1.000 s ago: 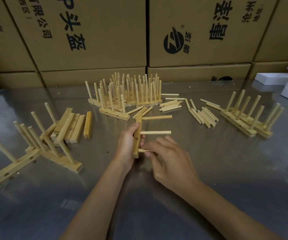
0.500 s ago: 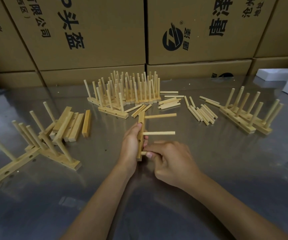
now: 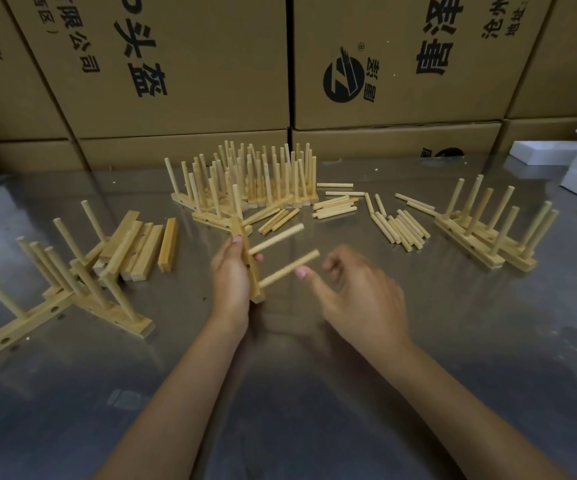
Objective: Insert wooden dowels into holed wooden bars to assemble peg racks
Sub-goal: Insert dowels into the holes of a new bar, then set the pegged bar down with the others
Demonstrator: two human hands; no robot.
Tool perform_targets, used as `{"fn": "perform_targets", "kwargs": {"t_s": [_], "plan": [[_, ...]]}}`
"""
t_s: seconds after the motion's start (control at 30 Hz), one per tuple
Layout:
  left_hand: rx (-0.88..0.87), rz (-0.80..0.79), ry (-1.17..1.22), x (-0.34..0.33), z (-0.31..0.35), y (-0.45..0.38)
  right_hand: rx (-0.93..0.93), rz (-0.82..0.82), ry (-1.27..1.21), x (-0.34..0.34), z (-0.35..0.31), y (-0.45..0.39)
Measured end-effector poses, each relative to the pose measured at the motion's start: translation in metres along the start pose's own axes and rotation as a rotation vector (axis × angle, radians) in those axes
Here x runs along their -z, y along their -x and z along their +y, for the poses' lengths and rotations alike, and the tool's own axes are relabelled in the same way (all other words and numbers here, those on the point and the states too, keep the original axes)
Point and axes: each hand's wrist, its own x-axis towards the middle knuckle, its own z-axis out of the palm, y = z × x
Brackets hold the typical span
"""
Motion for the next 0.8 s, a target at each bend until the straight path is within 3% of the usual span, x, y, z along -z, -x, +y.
{"fn": "perform_targets", "kwargs": {"t_s": [0.17,0.33,0.43,0.6,0.8], "plan": [[0.081,-0.132,0.129,0.0,0.001,0.0,-0.083,-0.196,-0.406,-0.026,-0.006,0.006],[0.13,-0.203,0.103,-0.002,0.001,0.0,-0.06,-0.086,-0.392,-0.033,-0.003,-0.001],[0.172,-0.115,0.079,0.001,0.003,-0.005,-0.096,-0.086,-0.369,-0.038,0.0,-0.017],[0.045,0.154,-0.358,0.016,0.004,-0.017,-0.14,-0.21,-0.219,-0.065,-0.006,-0.053],[-0.027,0.2,-0.36,0.018,0.007,-0.017,-0.145,-0.224,-0.091,-0.115,-0.031,-0.099]]}}
